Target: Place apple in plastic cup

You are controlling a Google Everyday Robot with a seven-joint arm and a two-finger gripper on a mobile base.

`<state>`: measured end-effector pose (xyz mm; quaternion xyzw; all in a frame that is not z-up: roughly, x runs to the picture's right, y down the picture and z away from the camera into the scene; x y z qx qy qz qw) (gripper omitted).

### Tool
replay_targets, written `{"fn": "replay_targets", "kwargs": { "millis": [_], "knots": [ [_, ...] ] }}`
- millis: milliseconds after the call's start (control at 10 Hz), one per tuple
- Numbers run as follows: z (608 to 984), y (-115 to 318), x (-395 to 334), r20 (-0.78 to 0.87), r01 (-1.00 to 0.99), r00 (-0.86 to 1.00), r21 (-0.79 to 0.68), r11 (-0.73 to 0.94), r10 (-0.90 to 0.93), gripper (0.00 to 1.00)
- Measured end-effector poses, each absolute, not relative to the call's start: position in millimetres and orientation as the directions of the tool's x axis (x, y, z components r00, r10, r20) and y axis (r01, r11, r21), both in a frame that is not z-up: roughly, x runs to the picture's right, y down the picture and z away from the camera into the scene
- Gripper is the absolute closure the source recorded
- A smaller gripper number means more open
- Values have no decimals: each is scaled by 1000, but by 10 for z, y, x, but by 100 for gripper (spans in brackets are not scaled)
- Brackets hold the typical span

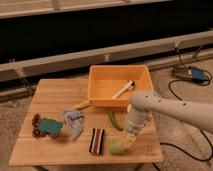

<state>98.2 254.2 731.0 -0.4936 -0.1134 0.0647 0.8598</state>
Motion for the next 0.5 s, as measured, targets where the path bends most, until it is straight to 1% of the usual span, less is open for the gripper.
{"fn": "replay_targets", "kwargs": {
  "millis": [300,500],
  "knots": [
    [7060,2271,917,160,8,960,-836,548,230,20],
    [6991,2203,903,169,7,957,-823,568,234,20]
  ]
}}
